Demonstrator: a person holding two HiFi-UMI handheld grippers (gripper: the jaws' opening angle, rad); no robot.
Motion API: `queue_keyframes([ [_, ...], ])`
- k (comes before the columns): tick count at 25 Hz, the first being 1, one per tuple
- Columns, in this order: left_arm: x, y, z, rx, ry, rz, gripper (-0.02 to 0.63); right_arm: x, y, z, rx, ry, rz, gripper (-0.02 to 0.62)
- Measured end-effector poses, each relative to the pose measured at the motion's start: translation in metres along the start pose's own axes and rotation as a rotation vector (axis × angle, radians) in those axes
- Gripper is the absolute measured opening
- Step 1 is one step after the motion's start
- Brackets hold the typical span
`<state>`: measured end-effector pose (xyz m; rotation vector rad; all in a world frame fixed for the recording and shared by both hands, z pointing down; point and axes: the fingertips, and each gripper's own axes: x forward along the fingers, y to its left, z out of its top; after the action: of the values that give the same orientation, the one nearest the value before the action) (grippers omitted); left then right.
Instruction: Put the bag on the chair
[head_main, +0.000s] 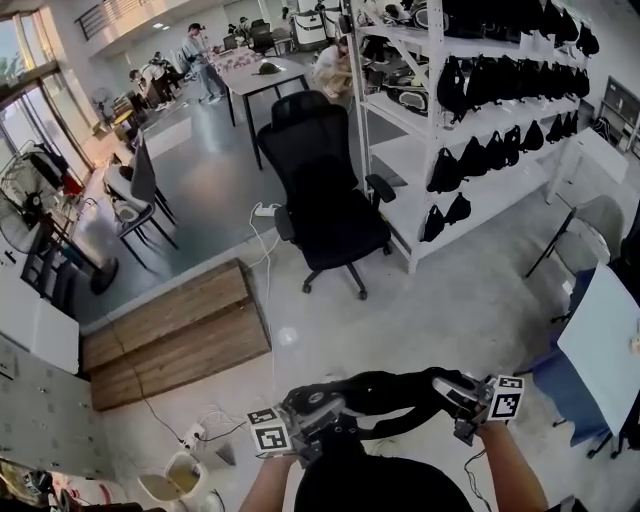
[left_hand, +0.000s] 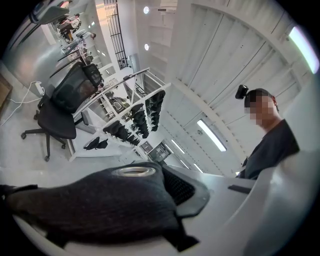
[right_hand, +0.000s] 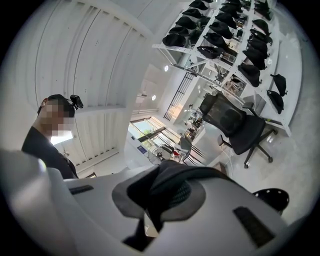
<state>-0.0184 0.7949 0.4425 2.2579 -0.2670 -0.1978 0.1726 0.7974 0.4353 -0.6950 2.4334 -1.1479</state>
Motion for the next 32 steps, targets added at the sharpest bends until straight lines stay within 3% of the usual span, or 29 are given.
queue_keyframes([
  [12,0.014,0.072,0.07,-0.049,-0.017,-0.015,0.023,0.066,-0.059,0.05,0.037,0.006,-0.075,0.02],
  [16,0.026,0.096,0.107,-0.08,-0.061,-0.033,0.023,0.09,-0.083,0.082,0.042,0.009,-0.083,0.02],
  [32,0.029,0.216,0.267,-0.069,-0.004,-0.076,0.023,0.246,-0.166,0.188,0.01,-0.026,-0.127,0.02],
])
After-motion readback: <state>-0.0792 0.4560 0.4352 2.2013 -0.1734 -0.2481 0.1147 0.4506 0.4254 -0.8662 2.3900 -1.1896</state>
